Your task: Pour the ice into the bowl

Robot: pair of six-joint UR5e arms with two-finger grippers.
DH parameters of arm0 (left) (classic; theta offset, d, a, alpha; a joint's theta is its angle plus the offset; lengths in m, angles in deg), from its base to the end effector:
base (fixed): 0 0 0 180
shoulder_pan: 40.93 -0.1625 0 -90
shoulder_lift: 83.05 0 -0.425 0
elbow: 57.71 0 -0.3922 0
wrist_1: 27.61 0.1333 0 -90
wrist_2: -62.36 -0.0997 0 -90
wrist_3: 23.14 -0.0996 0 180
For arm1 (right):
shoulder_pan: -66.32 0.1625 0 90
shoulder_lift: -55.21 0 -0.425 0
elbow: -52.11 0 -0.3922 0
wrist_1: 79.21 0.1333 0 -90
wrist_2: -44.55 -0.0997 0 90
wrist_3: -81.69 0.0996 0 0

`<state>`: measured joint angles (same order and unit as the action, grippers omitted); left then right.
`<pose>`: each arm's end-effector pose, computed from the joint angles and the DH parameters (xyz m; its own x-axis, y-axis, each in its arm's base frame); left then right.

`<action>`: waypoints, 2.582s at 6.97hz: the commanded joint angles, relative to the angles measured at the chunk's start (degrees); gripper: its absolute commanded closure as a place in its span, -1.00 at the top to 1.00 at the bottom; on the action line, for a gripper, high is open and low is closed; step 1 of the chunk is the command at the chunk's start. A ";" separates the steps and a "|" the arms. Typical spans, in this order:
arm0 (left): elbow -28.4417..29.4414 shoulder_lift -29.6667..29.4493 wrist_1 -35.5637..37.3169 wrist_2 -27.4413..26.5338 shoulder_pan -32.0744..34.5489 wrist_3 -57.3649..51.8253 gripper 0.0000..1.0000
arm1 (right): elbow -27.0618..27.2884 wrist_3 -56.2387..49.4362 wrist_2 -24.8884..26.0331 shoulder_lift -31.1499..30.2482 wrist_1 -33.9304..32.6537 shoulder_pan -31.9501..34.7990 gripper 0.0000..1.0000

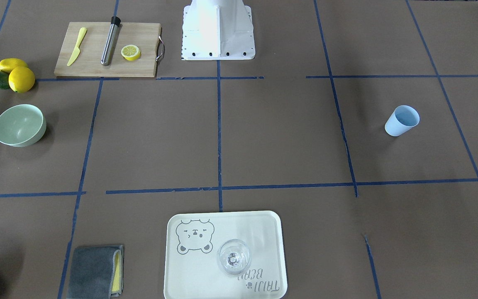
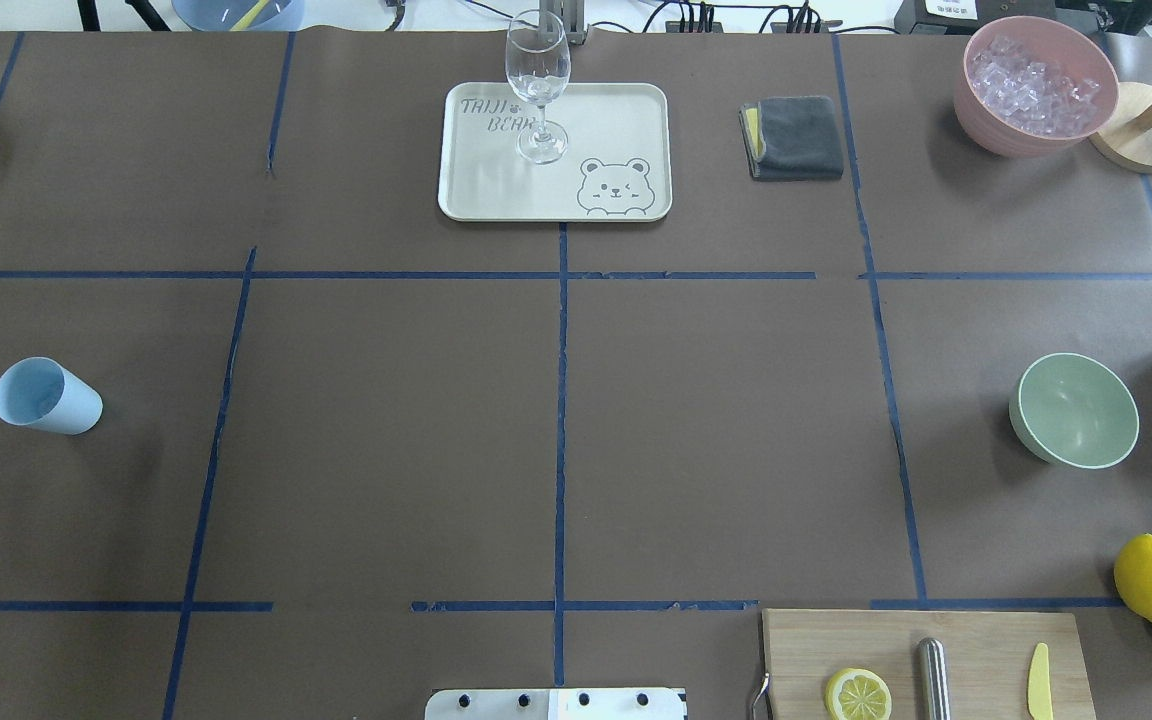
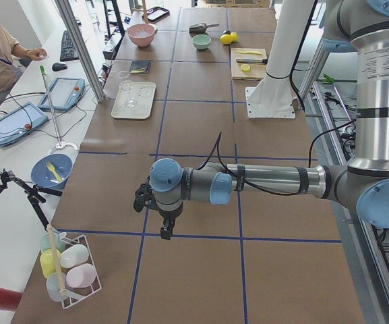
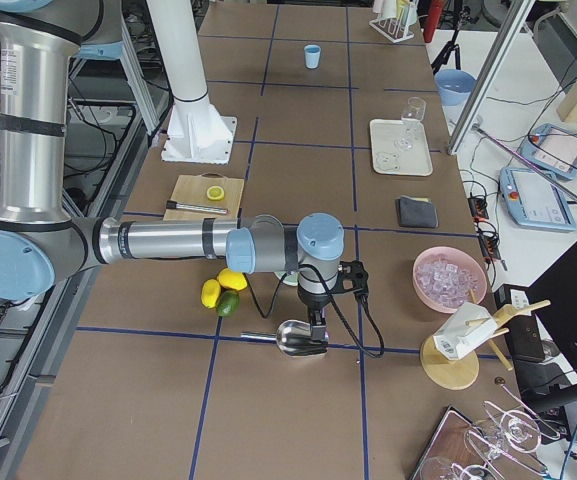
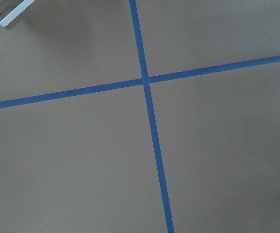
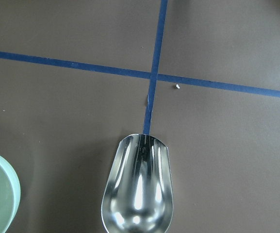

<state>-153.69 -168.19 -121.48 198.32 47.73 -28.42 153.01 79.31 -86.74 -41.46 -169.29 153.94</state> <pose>-0.0509 -0.4628 0.6386 0.6884 0.1701 -0.7051 -0.0870 0.9845 0.1525 0.0490 -0.4490 0.6231 0.7464 -0.1202 0.6546 0.0725 0.9924 0.0996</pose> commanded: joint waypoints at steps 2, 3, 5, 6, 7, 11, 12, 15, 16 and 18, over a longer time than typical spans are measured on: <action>0.00 -0.55 0.09 -0.09 -0.15 -0.08 1.00 | 0.18 0.09 -0.10 0.09 0.09 0.00 1.00; 0.00 -0.64 0.09 -0.09 -0.16 -0.08 1.00 | 1.74 0.26 -0.89 0.09 0.09 -0.09 1.00; 0.00 -0.64 0.09 -0.09 -0.16 -0.08 1.00 | 3.34 0.26 -4.47 0.17 4.62 -2.27 1.00; 0.00 -0.64 0.09 -0.09 -0.16 -0.08 1.00 | 3.34 0.79 -6.06 0.17 7.62 -6.11 1.00; 0.00 -0.64 0.09 -0.09 -0.16 -0.08 1.00 | 2.99 4.27 -5.56 0.17 10.08 -12.85 1.00; 0.00 -0.64 0.00 -0.09 -0.16 -0.17 1.00 | -5.52 20.97 -0.05 0.61 29.50 -24.05 1.00; 0.09 -0.64 0.00 0.00 -0.24 -0.17 1.00 | -7.80 22.31 0.94 0.70 32.58 -25.56 1.00; 0.35 -0.73 0.00 0.00 -0.24 -0.26 1.00 | -8.44 23.03 1.04 0.79 33.75 -26.02 -1.00; 0.35 -0.73 -0.09 0.00 -0.24 -0.26 1.00 | -8.52 23.03 0.95 0.62 33.75 -25.93 -1.00; 0.35 -0.73 -0.09 0.00 -0.24 -0.26 1.00 | -8.52 23.03 0.51 0.53 33.75 -25.93 -1.00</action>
<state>-153.34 -168.92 -121.56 198.32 47.49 -28.67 144.46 102.25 -85.92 -40.89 -135.59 128.01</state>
